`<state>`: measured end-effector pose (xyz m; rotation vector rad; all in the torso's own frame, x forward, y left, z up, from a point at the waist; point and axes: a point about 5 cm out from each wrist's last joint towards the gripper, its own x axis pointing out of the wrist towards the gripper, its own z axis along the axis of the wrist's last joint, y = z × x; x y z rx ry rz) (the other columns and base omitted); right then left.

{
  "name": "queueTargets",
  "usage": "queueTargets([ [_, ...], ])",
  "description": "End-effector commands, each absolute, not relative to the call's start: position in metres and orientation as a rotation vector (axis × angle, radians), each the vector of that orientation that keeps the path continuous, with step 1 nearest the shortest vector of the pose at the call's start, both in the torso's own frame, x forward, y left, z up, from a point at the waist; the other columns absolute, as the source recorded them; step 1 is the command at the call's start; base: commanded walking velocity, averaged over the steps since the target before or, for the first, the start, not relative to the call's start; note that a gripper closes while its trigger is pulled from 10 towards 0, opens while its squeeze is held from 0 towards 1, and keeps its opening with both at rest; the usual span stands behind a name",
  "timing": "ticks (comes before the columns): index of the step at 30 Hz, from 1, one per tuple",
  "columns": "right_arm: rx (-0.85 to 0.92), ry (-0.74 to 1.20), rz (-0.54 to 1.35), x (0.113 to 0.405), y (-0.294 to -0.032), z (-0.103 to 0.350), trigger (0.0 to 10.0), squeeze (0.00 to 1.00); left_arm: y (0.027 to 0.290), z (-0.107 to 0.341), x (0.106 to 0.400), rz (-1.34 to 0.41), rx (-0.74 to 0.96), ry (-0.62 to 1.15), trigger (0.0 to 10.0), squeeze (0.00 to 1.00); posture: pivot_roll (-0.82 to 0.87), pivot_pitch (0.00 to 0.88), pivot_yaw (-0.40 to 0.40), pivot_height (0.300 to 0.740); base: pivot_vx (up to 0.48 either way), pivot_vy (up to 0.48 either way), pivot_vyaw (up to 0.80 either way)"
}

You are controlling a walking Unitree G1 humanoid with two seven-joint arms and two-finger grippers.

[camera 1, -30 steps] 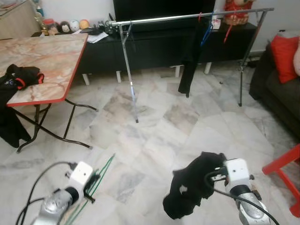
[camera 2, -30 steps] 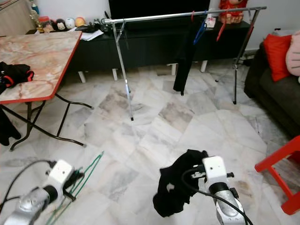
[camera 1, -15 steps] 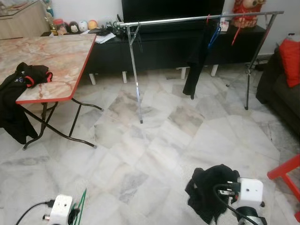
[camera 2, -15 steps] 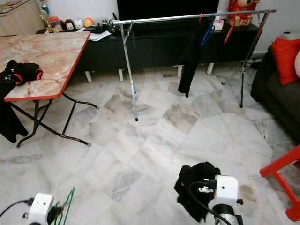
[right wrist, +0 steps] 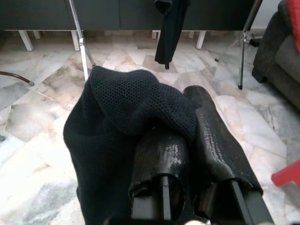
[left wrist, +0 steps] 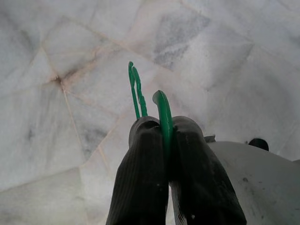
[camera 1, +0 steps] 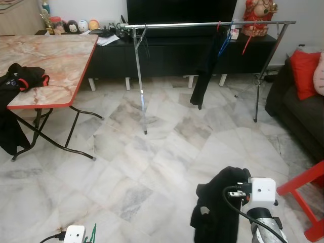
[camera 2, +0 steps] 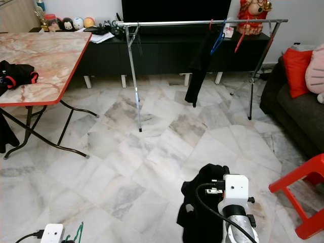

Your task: Hang hanger

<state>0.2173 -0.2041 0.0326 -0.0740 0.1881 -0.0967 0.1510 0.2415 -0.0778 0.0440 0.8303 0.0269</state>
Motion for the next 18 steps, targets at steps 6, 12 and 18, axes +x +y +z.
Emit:
queueTargets([
  [6, -0.035, 0.146, -0.118, 0.23, -0.192, 0.038, 10.0, 0.0, 0.244, -0.074, 0.166, 0.051, 0.015, 0.837, 10.0, 0.0, -0.06, 0.0, 0.015, 0.74, 0.0, 0.0, 0.0],
  [12, -0.015, 0.141, -0.12, 0.233, -0.187, 0.04, 10.0, 0.0, 0.238, -0.072, 0.175, 0.05, -0.02, 0.829, 10.0, 0.0, -0.1, 0.0, 0.013, 0.74, 0.0, 0.047, 0.0],
  [18, -0.049, 0.135, -0.103, 0.238, -0.186, 0.042, 10.0, 0.0, 0.231, -0.074, 0.178, 0.047, -0.027, 0.838, 10.0, 0.0, -0.1, 0.0, 0.009, 0.74, 0.0, 0.33, 0.0],
])
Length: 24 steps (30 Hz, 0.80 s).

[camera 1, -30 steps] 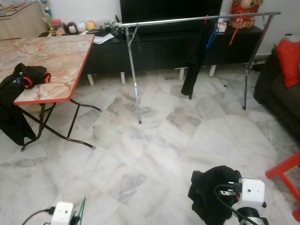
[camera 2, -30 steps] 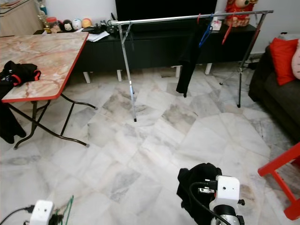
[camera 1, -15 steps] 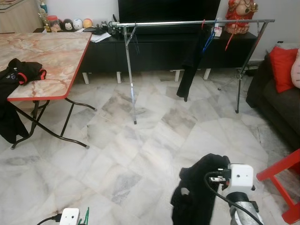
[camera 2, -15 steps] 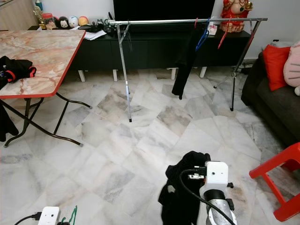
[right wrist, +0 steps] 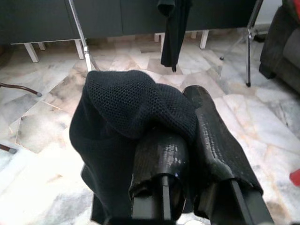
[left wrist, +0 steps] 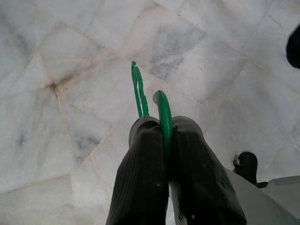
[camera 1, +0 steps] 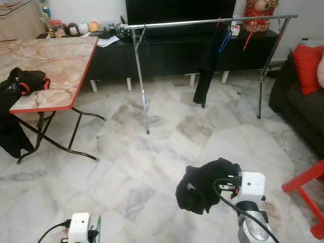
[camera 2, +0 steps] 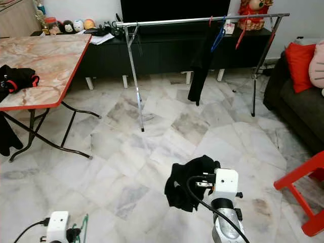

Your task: Hang hanger

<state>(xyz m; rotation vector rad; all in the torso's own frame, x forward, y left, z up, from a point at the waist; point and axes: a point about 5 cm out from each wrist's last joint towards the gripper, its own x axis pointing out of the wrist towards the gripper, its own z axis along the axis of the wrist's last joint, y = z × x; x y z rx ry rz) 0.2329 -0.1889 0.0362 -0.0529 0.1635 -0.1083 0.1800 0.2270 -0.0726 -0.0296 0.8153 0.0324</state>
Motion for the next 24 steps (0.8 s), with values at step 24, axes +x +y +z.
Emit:
queueTargets([
  [24, -0.051, 0.089, -0.112, 0.26, -0.184, 0.056, 10.0, 0.0, 0.24, -0.073, 0.176, 0.099, -0.031, 0.851, 10.0, 0.0, -0.04, 0.0, -0.01, 0.74, 0.0, 0.279, 0.13],
])
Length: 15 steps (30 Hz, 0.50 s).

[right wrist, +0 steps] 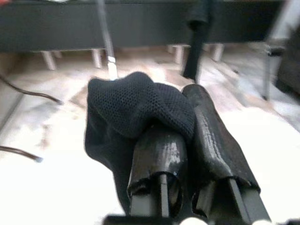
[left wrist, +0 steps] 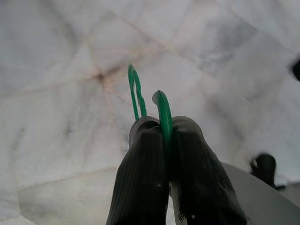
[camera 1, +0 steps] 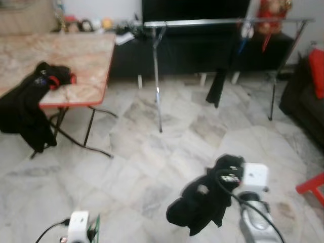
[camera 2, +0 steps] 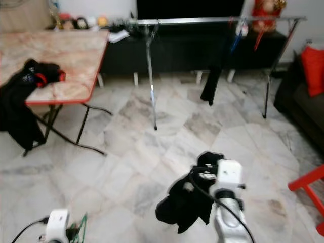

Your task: Hang hanger

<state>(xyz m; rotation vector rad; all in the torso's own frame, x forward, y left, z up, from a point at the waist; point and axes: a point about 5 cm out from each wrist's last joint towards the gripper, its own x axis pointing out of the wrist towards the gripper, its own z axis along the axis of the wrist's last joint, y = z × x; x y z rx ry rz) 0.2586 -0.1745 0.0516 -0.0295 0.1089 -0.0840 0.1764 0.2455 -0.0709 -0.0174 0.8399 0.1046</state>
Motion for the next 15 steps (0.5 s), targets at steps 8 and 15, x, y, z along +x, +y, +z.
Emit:
queueTargets([
  [8, -0.064, 0.087, -0.101, 0.2608, -0.178, 0.0545, 10.0, 0.0, 0.2387, -0.0747, 0.1734, 0.097, -0.03, 0.862, 10.0, 0.0, -0.03, 0.0, -0.006, 0.74, 0.0, 0.308, 0.26],
  [15, -0.038, 0.069, -0.104, 0.2655, -0.1764, 0.0576, 10.0, 0.0, 0.2411, -0.0748, 0.1727, 0.118, -0.04, 0.868, 10.0, 0.0, -0.03, 0.0, -0.006, 0.74, 0.0, 0.226, 0.55],
])
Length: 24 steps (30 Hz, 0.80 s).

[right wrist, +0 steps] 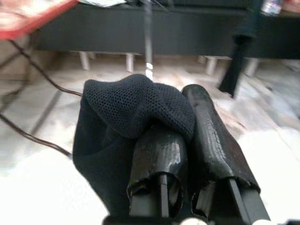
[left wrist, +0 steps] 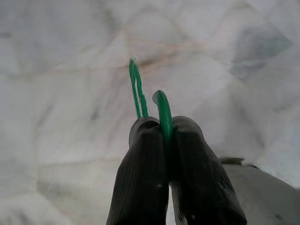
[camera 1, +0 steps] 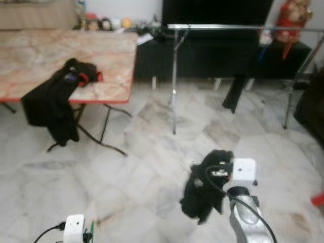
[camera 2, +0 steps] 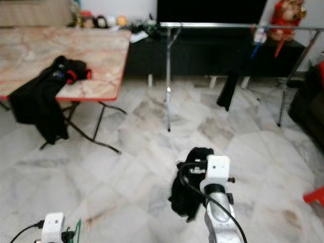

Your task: Hang hanger

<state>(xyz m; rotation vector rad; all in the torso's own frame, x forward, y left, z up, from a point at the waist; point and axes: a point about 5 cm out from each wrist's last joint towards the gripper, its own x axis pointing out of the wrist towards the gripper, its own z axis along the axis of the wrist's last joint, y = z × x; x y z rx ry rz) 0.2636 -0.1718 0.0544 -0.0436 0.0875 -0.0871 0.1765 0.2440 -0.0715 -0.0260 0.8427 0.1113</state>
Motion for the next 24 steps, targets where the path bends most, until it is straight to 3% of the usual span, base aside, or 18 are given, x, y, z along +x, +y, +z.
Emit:
queueTargets([
  [1, -0.041, 0.068, -0.102, 0.2663, -0.1764, 0.058, 10.0, 0.0, 0.241, -0.0746, 0.1732, 0.118, -0.04, 0.867, 10.0, 0.0, -0.03, 0.0, -0.006, 0.74, 0.0, 0.0, 0.0],
  [7, -0.066, 0.071, -0.098, 0.2688, -0.1775, 0.0576, 10.0, 0.0, 0.2386, -0.0734, 0.177, 0.115, -0.048, 0.855, 10.0, 0.0, -0.02, 0.0, -0.009, 0.74, 0.0, 0.0, 0.0],
  [15, -0.058, 0.046, -0.093, 0.2727, -0.1758, 0.0616, 10.0, 0.0, 0.2373, -0.0755, 0.1735, 0.116, -0.051, 0.868, 10.0, 0.0, -0.02, 0.0, -0.015, 0.74, 0.0, 0.36, 0.41],
  [24, -0.059, 0.044, -0.089, 0.2745, -0.1753, 0.0625, 10.0, 0.0, 0.2359, -0.0762, 0.173, 0.117, -0.06, 0.87, 10.0, 0.0, -0.02, 0.0, -0.017, 0.74, 0.0, 0.34, 0.0],
])
